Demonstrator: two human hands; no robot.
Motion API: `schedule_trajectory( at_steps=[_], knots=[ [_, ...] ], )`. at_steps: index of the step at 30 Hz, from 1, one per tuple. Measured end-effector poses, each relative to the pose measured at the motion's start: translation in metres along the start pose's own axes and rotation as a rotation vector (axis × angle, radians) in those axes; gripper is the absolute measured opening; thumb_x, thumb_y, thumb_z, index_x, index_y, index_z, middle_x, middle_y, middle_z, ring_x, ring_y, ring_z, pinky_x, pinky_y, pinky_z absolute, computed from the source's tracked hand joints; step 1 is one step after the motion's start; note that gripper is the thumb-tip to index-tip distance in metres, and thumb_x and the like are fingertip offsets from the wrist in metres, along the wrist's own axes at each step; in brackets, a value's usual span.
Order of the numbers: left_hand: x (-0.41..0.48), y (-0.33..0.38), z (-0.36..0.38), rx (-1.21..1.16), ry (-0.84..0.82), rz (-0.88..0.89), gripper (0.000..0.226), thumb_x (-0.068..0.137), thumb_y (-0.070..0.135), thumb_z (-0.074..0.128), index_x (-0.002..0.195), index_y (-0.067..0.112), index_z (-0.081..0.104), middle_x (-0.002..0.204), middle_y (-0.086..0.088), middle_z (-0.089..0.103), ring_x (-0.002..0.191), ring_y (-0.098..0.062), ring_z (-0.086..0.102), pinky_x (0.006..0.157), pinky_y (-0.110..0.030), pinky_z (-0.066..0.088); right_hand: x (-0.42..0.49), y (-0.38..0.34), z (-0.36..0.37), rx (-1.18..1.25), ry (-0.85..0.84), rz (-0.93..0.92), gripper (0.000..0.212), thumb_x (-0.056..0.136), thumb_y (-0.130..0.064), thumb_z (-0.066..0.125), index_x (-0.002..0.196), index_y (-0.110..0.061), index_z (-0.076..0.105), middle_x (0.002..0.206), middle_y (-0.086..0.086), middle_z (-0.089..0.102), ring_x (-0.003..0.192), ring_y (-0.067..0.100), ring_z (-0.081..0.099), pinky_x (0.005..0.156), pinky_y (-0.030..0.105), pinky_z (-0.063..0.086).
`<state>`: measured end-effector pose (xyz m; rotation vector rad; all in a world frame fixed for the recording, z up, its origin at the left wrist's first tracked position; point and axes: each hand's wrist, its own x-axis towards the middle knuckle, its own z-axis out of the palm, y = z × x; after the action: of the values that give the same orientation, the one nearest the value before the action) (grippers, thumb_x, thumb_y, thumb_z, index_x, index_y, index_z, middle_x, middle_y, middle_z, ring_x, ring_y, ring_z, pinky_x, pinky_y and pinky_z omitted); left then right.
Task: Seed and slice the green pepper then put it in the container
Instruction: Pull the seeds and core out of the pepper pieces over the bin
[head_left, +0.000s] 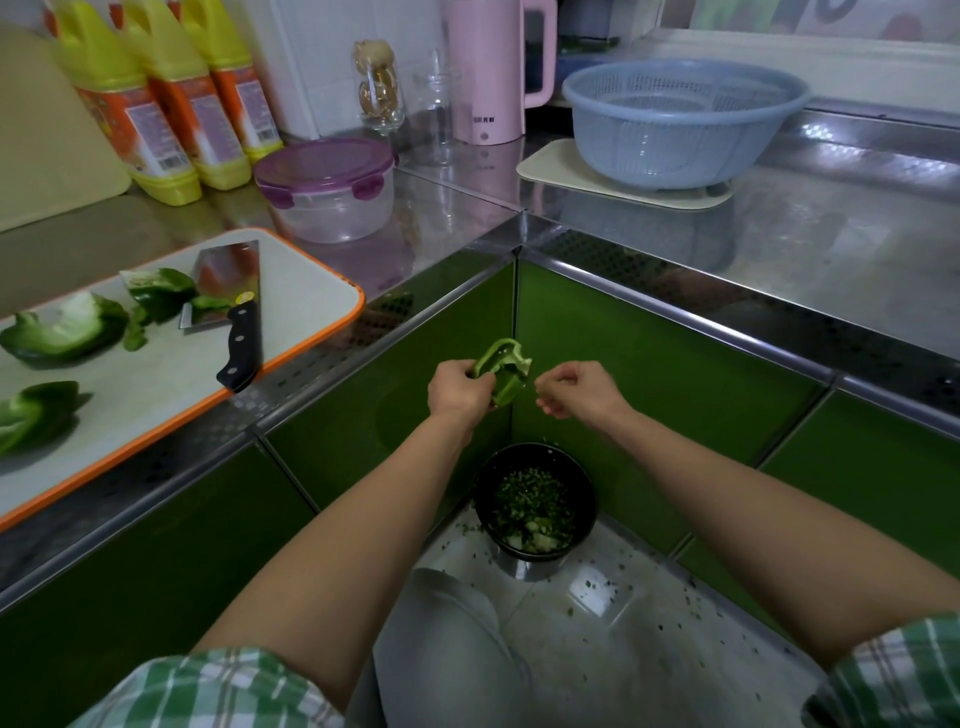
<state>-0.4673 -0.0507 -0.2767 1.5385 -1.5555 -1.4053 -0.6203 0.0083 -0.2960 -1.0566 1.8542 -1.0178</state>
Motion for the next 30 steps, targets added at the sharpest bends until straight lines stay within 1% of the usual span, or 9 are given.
schedule_trajectory(
  at_steps=[3, 6, 11, 14, 16, 21, 24, 27, 30],
  knots=[
    [-0.002, 0.002, 0.002, -0.037, -0.048, -0.012, 0.017, 0.093, 0.004, 0.057, 0.107, 0.002, 0.066, 0.097, -0.014, 0.069, 0.086, -0.022, 0.070, 0.080, -0.035, 0.060, 0.000, -0.007, 0.006, -0.041, 0.005, -0.088, 0.021, 0.086, -0.017, 0.069, 0.103, -0.011, 0.057, 0.085, 0.008, 0.067, 0.074, 0.018, 0.066, 0.065, 0.026, 0.055],
    [-0.002, 0.003, 0.001, -0.069, -0.062, -0.007, 0.012, 0.094, 0.002, 0.055, 0.101, 0.000, 0.064, 0.091, -0.012, 0.067, 0.081, -0.020, 0.068, 0.078, -0.032, 0.059, 0.006, -0.009, 0.006, 0.030, 0.052, -0.053, 0.016, 0.087, 0.001, 0.063, 0.100, -0.004, 0.057, 0.082, 0.012, 0.066, 0.067, 0.017, 0.065, 0.067, 0.028, 0.058],
    [0.002, 0.000, -0.004, -0.055, -0.010, -0.004, 0.014, 0.094, 0.005, 0.056, 0.104, 0.002, 0.065, 0.096, -0.013, 0.069, 0.087, -0.022, 0.070, 0.081, -0.036, 0.060, 0.003, -0.003, 0.001, 0.058, -0.051, -0.025, 0.025, 0.090, -0.002, 0.059, 0.114, -0.006, 0.057, 0.101, 0.011, 0.066, 0.091, 0.021, 0.067, 0.081, 0.030, 0.056],
    [-0.001, 0.002, -0.001, -0.059, -0.069, 0.000, 0.009, 0.093, 0.002, 0.056, 0.093, 0.002, 0.065, 0.090, -0.013, 0.068, 0.079, -0.020, 0.069, 0.077, -0.033, 0.060, 0.002, -0.009, 0.010, -0.014, 0.016, -0.063, 0.025, 0.085, -0.013, 0.069, 0.106, -0.009, 0.056, 0.085, 0.008, 0.066, 0.076, 0.018, 0.067, 0.070, 0.028, 0.057],
    [-0.004, 0.004, 0.000, -0.066, -0.087, 0.003, 0.010, 0.093, 0.002, 0.056, 0.087, 0.005, 0.063, 0.087, -0.011, 0.067, 0.078, -0.019, 0.068, 0.078, -0.032, 0.060, 0.003, -0.014, 0.013, -0.015, 0.091, -0.053, 0.019, 0.087, -0.007, 0.066, 0.104, -0.005, 0.056, 0.077, 0.007, 0.063, 0.066, 0.016, 0.064, 0.066, 0.028, 0.057],
    [0.000, 0.003, -0.005, -0.082, -0.019, -0.003, 0.011, 0.094, 0.005, 0.056, 0.100, 0.002, 0.065, 0.090, -0.010, 0.068, 0.083, -0.019, 0.070, 0.080, -0.034, 0.060, -0.001, -0.013, 0.003, 0.148, -0.076, -0.024, 0.022, 0.094, 0.000, 0.051, 0.115, -0.003, 0.055, 0.096, 0.011, 0.064, 0.081, 0.018, 0.065, 0.081, 0.032, 0.057],
    [-0.003, 0.004, -0.005, -0.098, -0.054, -0.017, 0.009, 0.093, 0.005, 0.058, 0.098, 0.002, 0.065, 0.093, -0.012, 0.069, 0.081, -0.020, 0.070, 0.075, -0.030, 0.060, -0.004, -0.015, 0.009, 0.057, -0.036, -0.049, 0.015, 0.088, -0.013, 0.066, 0.099, -0.010, 0.057, 0.087, 0.010, 0.067, 0.075, 0.019, 0.065, 0.076, 0.033, 0.056],
    [-0.007, 0.005, -0.003, -0.103, -0.074, -0.020, 0.006, 0.093, 0.005, 0.057, 0.092, 0.004, 0.063, 0.096, -0.014, 0.069, 0.083, -0.020, 0.070, 0.075, -0.030, 0.060, 0.000, -0.019, 0.015, 0.022, 0.099, -0.037, 0.013, 0.087, -0.009, 0.066, 0.088, -0.012, 0.054, 0.077, 0.008, 0.064, 0.065, 0.017, 0.063, 0.064, 0.028, 0.055],
    [-0.003, 0.005, -0.008, -0.100, -0.008, -0.018, 0.011, 0.093, 0.007, 0.058, 0.100, 0.002, 0.065, 0.097, -0.014, 0.070, 0.082, -0.020, 0.071, 0.077, -0.033, 0.060, -0.002, -0.018, 0.009, 0.134, -0.041, -0.030, 0.014, 0.092, 0.001, 0.052, 0.098, -0.012, 0.056, 0.090, 0.011, 0.064, 0.078, 0.017, 0.065, 0.075, 0.028, 0.056]
  ],
)
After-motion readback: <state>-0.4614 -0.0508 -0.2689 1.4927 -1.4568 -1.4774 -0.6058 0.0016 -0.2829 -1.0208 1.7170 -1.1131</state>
